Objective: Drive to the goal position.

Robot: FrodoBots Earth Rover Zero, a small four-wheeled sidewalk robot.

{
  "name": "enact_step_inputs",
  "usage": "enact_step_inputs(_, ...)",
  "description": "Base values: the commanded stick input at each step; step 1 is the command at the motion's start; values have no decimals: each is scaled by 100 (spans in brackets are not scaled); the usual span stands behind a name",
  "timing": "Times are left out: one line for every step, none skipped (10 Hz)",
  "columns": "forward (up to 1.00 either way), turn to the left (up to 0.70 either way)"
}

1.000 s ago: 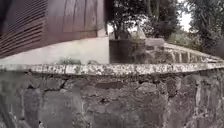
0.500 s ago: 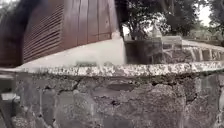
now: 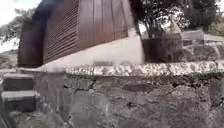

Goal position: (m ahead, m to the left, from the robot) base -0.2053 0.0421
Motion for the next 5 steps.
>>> enact_step_inputs(0,45)
enact_step_inputs(0,45)
enact_step_inputs(0,45)
enact_step_inputs(0,45)
enact_step_inputs(0,45)
